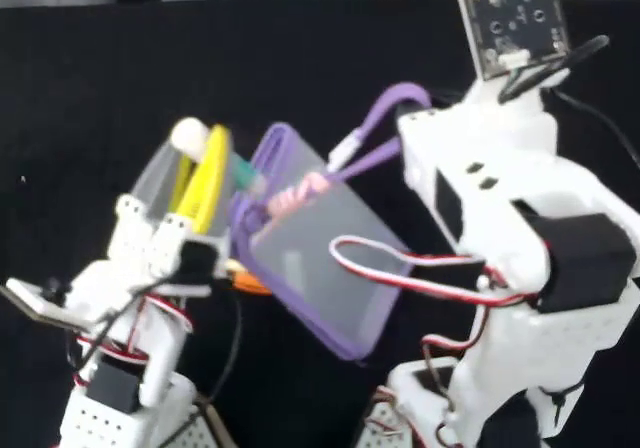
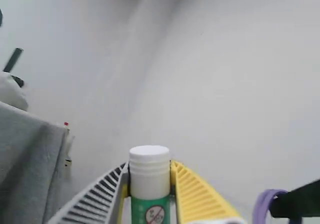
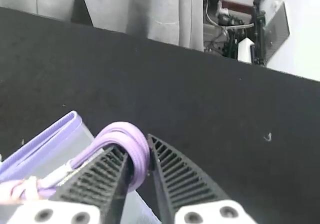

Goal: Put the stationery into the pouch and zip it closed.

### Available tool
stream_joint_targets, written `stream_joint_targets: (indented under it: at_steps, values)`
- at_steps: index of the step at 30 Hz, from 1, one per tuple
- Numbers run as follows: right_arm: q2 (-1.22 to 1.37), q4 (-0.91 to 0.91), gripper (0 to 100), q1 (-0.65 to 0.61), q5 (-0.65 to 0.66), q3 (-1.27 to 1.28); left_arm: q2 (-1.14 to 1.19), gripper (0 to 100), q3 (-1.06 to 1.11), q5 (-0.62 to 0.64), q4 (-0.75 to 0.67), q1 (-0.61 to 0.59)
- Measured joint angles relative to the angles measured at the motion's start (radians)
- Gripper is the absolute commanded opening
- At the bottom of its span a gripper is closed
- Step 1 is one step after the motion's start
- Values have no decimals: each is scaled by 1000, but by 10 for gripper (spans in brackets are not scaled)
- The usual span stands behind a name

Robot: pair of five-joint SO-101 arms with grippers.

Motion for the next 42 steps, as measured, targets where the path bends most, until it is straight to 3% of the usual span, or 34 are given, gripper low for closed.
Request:
stream_joint_targets:
  at_steps: [3, 9, 16, 25, 31, 39, 42]
  values:
    - [-17, 3, 11, 12, 23, 20, 0, 30, 0, 0, 0, -63]
    - [-196, 3, 11, 15, 112, 130, 0, 30, 2, 2, 0, -74]
    - [-359, 3, 11, 15, 201, 275, 0, 30, 2, 98, 2, -84]
    - [-462, 3, 11, 256, 262, 416, 0, 30, 2, 117, 3, -84]
    - [-459, 3, 11, 270, 272, 503, 0, 30, 2, 117, 3, -84]
    - [-460, 3, 11, 270, 273, 508, 0, 30, 2, 118, 3, 87]
    - [-462, 3, 11, 270, 273, 512, 0, 30, 2, 81, 3, 97]
